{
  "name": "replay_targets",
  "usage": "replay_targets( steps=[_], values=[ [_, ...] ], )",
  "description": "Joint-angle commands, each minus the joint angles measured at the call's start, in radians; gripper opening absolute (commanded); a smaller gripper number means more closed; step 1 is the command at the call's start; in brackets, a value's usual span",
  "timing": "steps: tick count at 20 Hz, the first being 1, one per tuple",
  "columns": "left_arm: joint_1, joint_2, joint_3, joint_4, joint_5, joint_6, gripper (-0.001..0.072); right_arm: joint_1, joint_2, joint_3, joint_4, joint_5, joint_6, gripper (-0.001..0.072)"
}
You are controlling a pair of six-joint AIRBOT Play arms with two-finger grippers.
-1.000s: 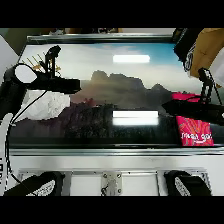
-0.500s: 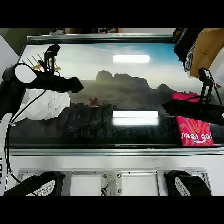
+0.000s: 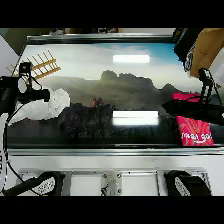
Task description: Fold the clothes and pants, and hang the long-sleeved shirts on hangers.
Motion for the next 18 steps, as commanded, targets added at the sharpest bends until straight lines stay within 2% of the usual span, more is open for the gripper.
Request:
replay_targets(
  steps=[1,6,7,8,9,10,14,16,18],
  values=[
    [0.069,-0.101,-0.047,0.061,0.063,-0.059,0.0696,0.001,0.000,0.000,0.000,0.000,0.000,0.0016],
    [0.041,-0.239,-0.047,0.063,0.048,-0.060,0.0695,0.001,0.000,0.000,0.000,0.000,0.000,0.0016],
    [0.037,-0.245,-0.047,0.063,0.048,-0.062,0.0674,0.001,0.000,0.000,0.000,0.000,0.000,0.0016],
    [0.031,-0.243,-0.045,0.064,0.045,-0.070,0.0406,0.001,0.000,0.000,0.000,0.000,0.000,0.0016],
    [0.030,-0.229,-0.038,0.062,0.043,-0.070,0.0070,0.001,0.000,0.000,0.000,0.000,0.000,0.0016],
    [0.024,-0.206,-0.019,0.049,0.040,-0.069,0.0012,0.001,0.000,0.000,0.000,0.000,0.000,0.0016],
    [-0.078,-0.022,0.161,-0.119,0.034,-0.064,0.0012,0.001,0.000,0.000,0.000,0.000,0.000,0.0016],
    [-0.189,0.074,0.246,-0.181,0.052,-0.052,0.0012,0.001,0.000,0.000,0.000,0.000,0.000,0.0016],
    [-0.334,0.157,0.321,-0.182,0.093,-0.045,0.0011,0.001,0.000,0.000,0.000,0.000,0.000,0.0016]
  ],
)
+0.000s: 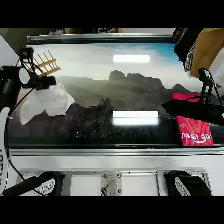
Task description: Fold the clothes and pants, and hang the long-sleeved shirts on hangers.
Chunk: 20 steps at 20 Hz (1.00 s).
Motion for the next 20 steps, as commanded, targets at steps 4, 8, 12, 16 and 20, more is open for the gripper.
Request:
replay_targets(
  steps=[4,8,12,16,20],
  values=[
    [-0.397,0.203,0.183,-0.048,0.143,0.024,0.0012,0.001,0.000,0.000,0.011,0.000,0.000,0.0016],
    [-0.547,0.188,0.182,-0.051,0.156,-0.010,0.0012,-0.008,0.002,0.003,0.021,-0.049,0.000,0.0015],
    [-0.642,0.047,0.153,-0.051,0.117,-0.097,0.0012,-0.102,0.002,0.004,0.003,-0.132,0.000,0.0015],
    [-0.664,-0.109,0.022,-0.051,0.195,-0.194,0.0012,-0.206,-0.010,0.004,0.003,-0.118,-0.001,0.0024],
    [-0.580,-0.202,-0.063,-0.057,0.172,-0.231,0.0022,-0.217,-0.075,0.003,0.005,-0.027,-0.061,0.0698]
  ],
)
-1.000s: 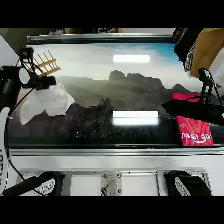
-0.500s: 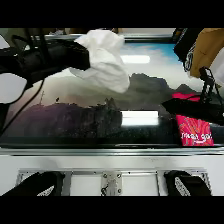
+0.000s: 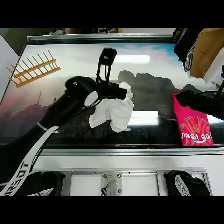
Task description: Fold the clothes and pants, and hang the long-sleeved shirts on hangers.
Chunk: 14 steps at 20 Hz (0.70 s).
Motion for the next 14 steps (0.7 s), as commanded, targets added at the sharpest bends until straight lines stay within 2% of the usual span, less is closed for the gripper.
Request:
replay_targets(
  steps=[1,2,3,7,9,11,14],
  values=[
    [0.072,-0.083,-0.066,-0.002,-0.038,-0.044,0.0254,-0.018,-0.064,0.000,0.001,0.075,-0.045,0.0691],
    [0.111,-0.091,-0.069,-0.002,-0.062,-0.044,0.0564,-0.014,-0.091,0.000,0.003,0.083,-0.045,0.0688],
    [0.146,-0.090,-0.069,-0.003,-0.080,-0.043,0.0642,-0.003,-0.117,0.000,0.004,0.082,-0.045,0.0687],
    [0.258,-0.008,-0.069,-0.003,-0.110,-0.027,0.0642,0.124,-0.253,0.000,0.003,0.073,-0.045,0.0679],
    [0.310,0.029,-0.069,-0.002,-0.154,-0.006,0.0642,0.200,-0.333,0.000,0.004,0.027,-0.035,0.0587],
    [0.370,0.026,-0.069,-0.005,-0.214,0.026,0.0642,0.257,-0.417,0.000,0.004,-0.062,0.005,0.0587],
    [0.474,-0.026,-0.069,-0.163,-0.277,0.114,0.0642,0.317,-0.553,0.023,0.005,-0.113,0.012,0.0587]
  ],
)
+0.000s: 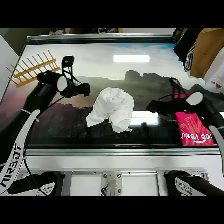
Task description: Fold the clothes and pants, and hang the long-sleeved shirts on hangers.
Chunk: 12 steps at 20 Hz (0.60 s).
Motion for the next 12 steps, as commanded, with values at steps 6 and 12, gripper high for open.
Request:
replay_targets(
  steps=[6,12],
  values=[
    [0.141,-0.225,-0.001,-0.270,-0.192,0.214,0.0642,0.184,-0.241,0.037,0.001,-0.058,0.034,0.0587],
    [0.053,-0.331,-0.001,-0.271,-0.177,0.244,0.0643,0.274,-0.282,0.038,0.001,-0.108,0.064,0.0587]
  ],
)
